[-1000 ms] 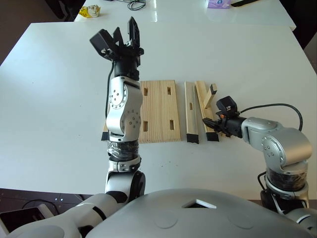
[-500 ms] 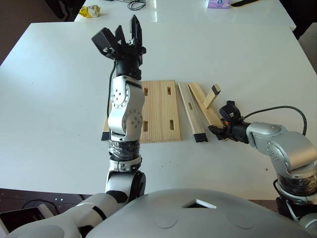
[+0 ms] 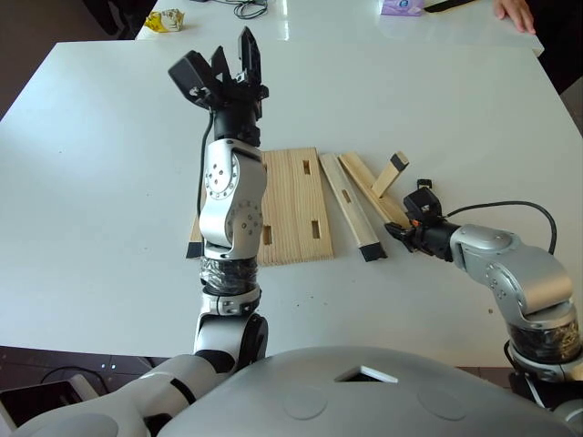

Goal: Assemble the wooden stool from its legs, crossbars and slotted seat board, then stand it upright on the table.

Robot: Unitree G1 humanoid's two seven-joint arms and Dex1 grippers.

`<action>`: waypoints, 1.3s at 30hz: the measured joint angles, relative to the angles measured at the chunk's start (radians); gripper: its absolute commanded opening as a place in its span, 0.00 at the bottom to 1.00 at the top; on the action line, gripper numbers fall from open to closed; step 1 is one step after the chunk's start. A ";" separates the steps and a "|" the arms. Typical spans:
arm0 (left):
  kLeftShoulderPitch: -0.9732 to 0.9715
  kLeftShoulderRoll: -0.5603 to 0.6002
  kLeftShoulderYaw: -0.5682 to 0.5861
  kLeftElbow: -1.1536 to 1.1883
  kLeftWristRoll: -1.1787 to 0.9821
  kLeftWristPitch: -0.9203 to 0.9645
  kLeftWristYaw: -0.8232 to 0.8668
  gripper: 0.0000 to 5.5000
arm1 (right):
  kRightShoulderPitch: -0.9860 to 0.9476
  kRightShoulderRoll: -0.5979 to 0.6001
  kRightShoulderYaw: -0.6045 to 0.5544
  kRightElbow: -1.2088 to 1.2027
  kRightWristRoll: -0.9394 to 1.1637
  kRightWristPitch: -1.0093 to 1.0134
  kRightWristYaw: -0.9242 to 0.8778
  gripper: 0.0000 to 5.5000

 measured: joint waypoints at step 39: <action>0.041 0.340 0.249 -0.109 -0.928 0.608 -0.490 0.72 | -0.587 0.160 -0.408 0.643 0.575 -0.216 0.594 0.38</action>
